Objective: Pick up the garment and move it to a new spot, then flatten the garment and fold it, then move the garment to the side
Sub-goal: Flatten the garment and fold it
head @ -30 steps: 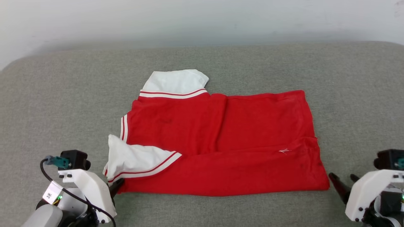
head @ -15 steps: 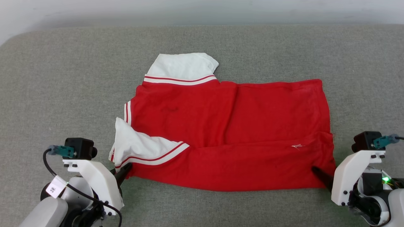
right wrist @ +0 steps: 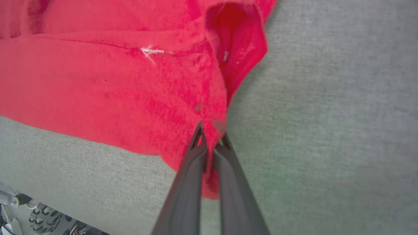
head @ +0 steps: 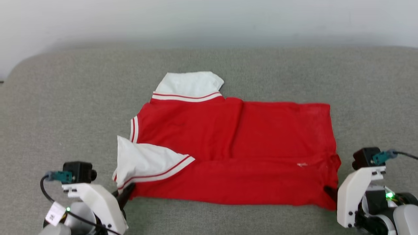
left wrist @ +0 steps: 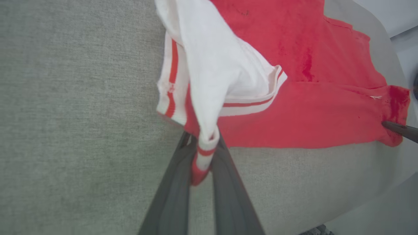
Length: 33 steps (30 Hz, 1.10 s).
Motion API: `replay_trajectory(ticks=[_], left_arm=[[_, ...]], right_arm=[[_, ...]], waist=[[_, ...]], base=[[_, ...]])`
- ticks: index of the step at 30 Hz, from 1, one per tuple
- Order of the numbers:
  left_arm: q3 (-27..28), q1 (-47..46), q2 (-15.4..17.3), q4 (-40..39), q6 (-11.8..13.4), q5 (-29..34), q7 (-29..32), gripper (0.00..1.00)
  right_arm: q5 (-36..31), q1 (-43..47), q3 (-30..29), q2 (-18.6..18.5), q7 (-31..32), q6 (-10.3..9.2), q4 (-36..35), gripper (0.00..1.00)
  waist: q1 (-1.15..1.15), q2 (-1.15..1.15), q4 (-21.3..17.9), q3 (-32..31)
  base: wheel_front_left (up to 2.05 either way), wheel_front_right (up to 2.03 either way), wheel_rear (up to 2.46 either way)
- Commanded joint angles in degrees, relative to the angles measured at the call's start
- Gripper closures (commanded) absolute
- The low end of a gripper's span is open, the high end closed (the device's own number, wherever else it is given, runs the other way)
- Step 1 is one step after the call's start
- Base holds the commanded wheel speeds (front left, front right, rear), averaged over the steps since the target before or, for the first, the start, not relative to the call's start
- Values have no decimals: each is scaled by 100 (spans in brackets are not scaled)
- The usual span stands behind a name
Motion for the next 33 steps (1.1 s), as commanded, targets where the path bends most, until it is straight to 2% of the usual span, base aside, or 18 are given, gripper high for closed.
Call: replay_trajectory(ticks=[1, 10, 15, 16, 17, 18, 19, 25, 29, 33], left_arm=[[20, 202, 34, -65, 61, -32, -25, 100], [71, 1129, 168, -439, 416, -214, 16, 100], [24, 1347, 152, -440, 423, -234, -33, 100], [-1, 1332, 123, -395, 400, -197, -73, 100], [-27, 1305, 69, -340, 386, -193, -88, 60], [-57, 1261, 15, -281, 368, -206, -104, 18], [-57, 1165, -34, -246, 332, -176, -160, 0], [-67, 749, -228, 25, 147, 151, -672, 0], [36, 452, -372, 81, 24, 498, -1363, 0], [107, 169, -484, 126, -50, 830, -1987, 0]], right_arm=[[64, 203, -5, -63, 50, -2, -89, 100], [81, 1204, -319, -46, 373, -3, -717, 100], [49, 1536, -427, 56, 362, -3, -946, 100], [60, 1575, -464, 97, 289, -3, -992, 79], [40, 1606, -483, 128, 187, -3, -1012, 30], [11, 1605, -523, 178, 33, -3, -1024, 0], [5, 1607, -546, 225, -128, -3, -1026, 0], [-172, 1431, -677, 446, -1610, -2, -1180, 0], [-501, 1322, -684, 486, -2697, -3, -1249, 0], [-725, 1190, -701, 583, -3359, -2, -1347, 0]], waist=[[0, 0, 10, -257], [0, 0, 71, -727], [0, 0, 58, -724], [0, 0, 61, -715], [0, 0, 62, -706], [0, 0, 62, -692], [0, 0, 69, -681], [0, 0, 42, -693], [0, 0, -22, -744], [0, 0, -107, -736]], base=[[0, 0, 0], [0, 0, 0], [0, 0, 0], [0, 0, 0], [0, 0, 0], [0, 0, 0], [0, 0, 0], [0, 0, 0], [0, 0, 0], [0, 0, 0]])
